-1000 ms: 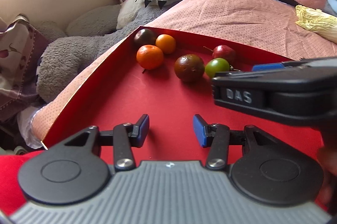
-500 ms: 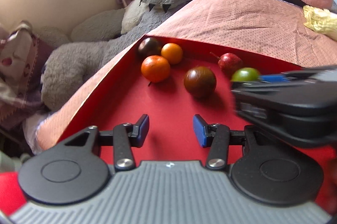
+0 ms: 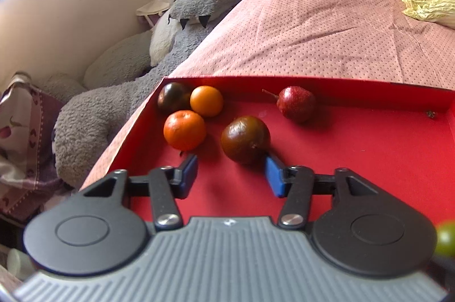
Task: Organize fruits
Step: 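Grasp a green tomato with the right gripper while the left gripper grasps a dark plum, then carry the green tomato over the blue plate with the right gripper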
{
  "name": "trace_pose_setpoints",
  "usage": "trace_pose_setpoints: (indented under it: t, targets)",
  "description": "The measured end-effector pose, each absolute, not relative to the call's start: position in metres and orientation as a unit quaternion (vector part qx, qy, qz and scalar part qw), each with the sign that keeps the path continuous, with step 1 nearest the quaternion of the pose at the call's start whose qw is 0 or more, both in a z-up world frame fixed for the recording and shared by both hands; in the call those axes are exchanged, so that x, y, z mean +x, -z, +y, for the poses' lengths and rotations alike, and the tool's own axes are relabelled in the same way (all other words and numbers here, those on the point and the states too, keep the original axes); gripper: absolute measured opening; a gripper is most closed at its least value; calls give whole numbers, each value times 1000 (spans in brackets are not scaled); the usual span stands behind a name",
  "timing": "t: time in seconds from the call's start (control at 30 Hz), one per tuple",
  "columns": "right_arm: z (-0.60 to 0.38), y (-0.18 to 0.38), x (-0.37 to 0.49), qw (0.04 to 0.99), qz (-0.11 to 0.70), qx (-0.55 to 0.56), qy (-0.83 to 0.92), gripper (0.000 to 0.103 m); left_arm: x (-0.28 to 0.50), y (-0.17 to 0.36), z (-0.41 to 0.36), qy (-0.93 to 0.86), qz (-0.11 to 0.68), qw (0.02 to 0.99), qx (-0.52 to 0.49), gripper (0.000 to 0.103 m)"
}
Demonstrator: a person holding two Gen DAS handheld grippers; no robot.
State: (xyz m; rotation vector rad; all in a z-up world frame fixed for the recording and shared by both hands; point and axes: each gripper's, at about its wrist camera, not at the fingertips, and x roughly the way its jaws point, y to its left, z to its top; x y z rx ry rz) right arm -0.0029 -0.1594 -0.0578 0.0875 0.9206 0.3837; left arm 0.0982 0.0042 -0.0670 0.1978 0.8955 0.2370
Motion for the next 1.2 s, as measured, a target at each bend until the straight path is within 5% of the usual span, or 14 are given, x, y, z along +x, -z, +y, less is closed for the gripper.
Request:
trace_pose_setpoints:
  t: [0.17, 0.23, 0.3, 1.2]
  targets:
    - [-156, 60, -16, 876, 444, 43, -182, 34, 109, 68, 18, -93, 435, 893, 69, 67]
    - [-154, 57, -17, 878, 441, 40, -184, 34, 108, 67, 19, -87, 434, 895, 57, 61]
    - [-153, 54, -18, 879, 437, 36, -186, 34, 106, 67, 19, -68, 432, 898, 48, 40]
    - [-167, 38, -51, 887, 416, 55, -192, 34, 56, 58, 2, -33, 405, 912, 50, 39]
